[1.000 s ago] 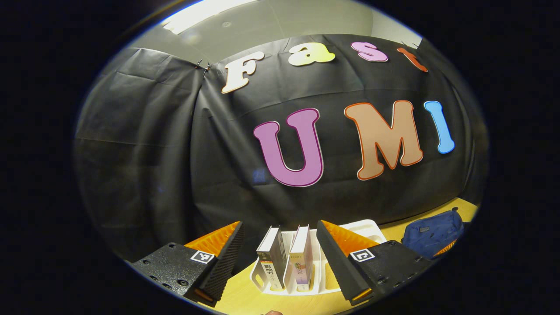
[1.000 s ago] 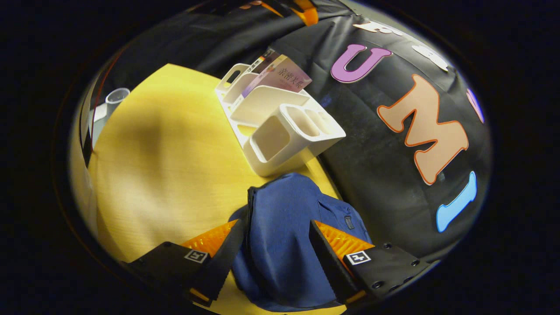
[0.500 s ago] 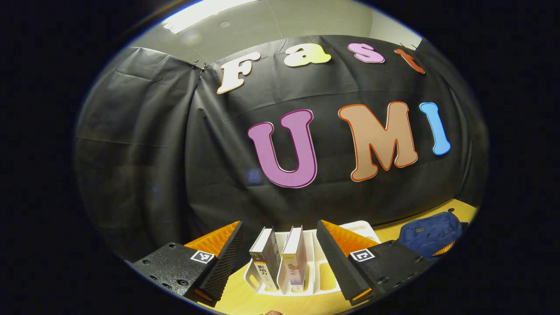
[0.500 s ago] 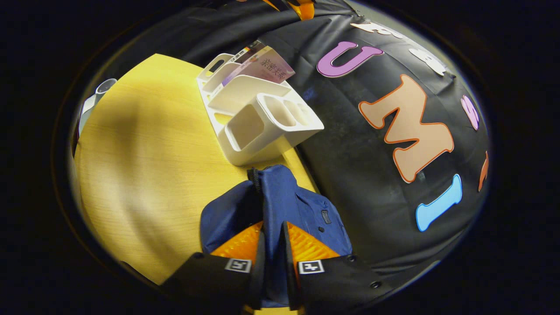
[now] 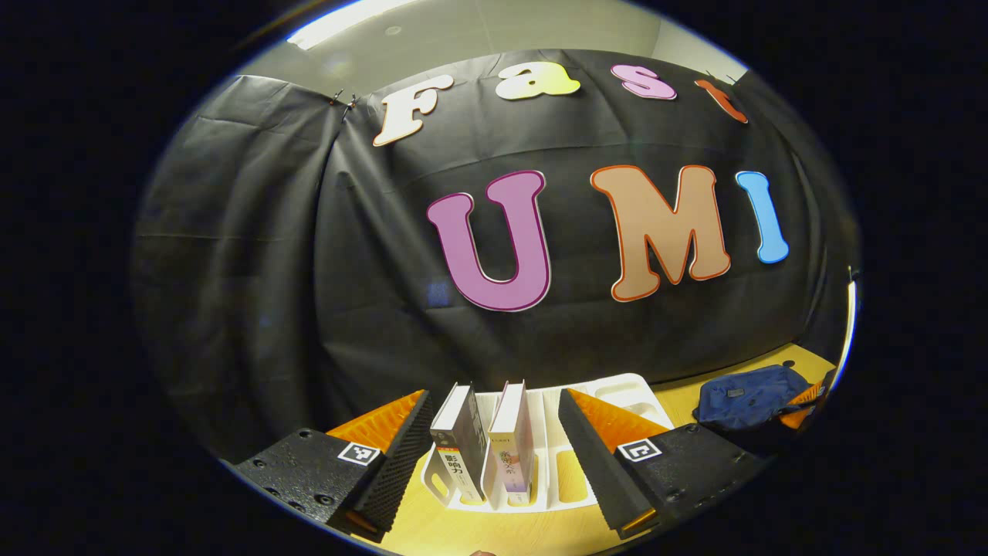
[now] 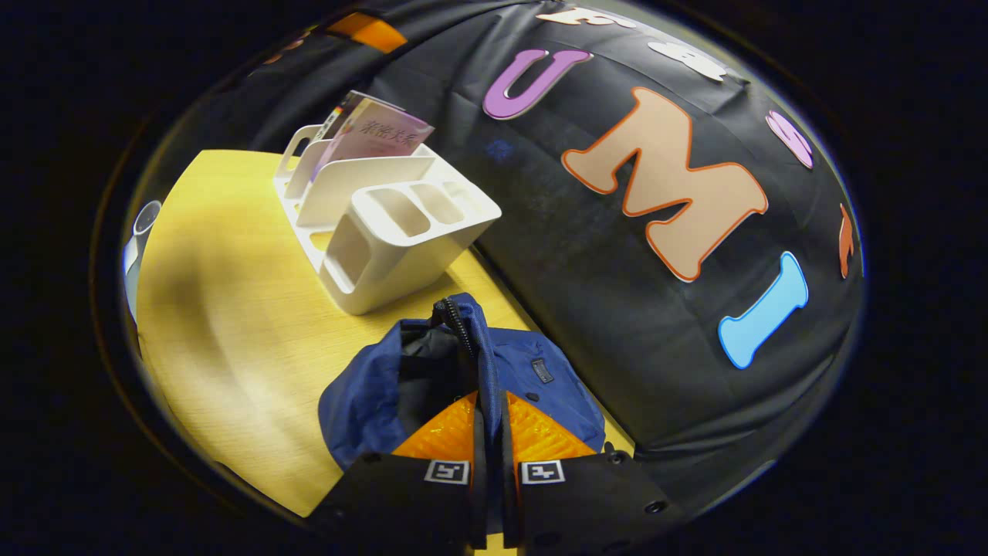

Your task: Open the schoolbag, grab two books from the bookshelf and put them into the schoolbag.

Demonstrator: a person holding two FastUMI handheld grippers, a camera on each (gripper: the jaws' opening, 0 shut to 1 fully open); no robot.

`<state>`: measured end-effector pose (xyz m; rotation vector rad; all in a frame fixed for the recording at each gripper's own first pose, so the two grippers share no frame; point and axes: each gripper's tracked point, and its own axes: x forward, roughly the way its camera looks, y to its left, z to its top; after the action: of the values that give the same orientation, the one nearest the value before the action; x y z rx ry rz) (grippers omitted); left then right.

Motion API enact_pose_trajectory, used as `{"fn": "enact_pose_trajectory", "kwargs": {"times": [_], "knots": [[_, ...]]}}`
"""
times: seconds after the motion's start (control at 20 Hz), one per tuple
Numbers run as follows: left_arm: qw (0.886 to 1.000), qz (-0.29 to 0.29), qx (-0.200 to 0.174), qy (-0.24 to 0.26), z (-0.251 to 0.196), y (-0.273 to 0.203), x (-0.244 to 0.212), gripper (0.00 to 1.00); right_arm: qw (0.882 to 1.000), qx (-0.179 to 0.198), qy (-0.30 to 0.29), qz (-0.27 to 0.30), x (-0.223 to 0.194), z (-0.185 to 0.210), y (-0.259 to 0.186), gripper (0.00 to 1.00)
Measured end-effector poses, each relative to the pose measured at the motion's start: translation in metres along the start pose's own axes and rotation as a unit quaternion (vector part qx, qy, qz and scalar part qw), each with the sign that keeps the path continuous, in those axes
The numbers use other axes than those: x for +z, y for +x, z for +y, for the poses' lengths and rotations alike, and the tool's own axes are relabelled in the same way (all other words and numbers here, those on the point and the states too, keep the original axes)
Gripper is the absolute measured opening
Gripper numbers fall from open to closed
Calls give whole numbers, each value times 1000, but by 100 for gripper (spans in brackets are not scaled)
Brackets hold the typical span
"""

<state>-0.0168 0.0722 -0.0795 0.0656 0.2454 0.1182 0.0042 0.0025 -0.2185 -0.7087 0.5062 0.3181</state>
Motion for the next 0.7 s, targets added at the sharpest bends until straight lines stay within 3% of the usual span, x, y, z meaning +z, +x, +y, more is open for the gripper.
{"fn": "enact_pose_trajectory", "kwargs": {"times": [0.1, 0.2, 0.35, 0.4, 0.7], "knots": [[1000, 5, -3, -3, -2, 3, -2, 100, 1000, -12, 13, 1, 5, -15, 0, 11], [1000, 10, -11, -5, -5, 7, -4, 95, 1000, -20, 21, -1, 9, -26, 1, 10], [999, 24, -38, -16, -13, 14, -9, 100, 999, -32, 27, -1, 11, -38, 4, 10], [998, 28, -44, -20, -15, 18, -10, 95, 999, -35, 29, -2, 13, -42, 4, 10], [992, 72, -98, -40, -30, 51, -24, 94, 999, -42, 25, -1, 14, -50, 9, 11]]}}
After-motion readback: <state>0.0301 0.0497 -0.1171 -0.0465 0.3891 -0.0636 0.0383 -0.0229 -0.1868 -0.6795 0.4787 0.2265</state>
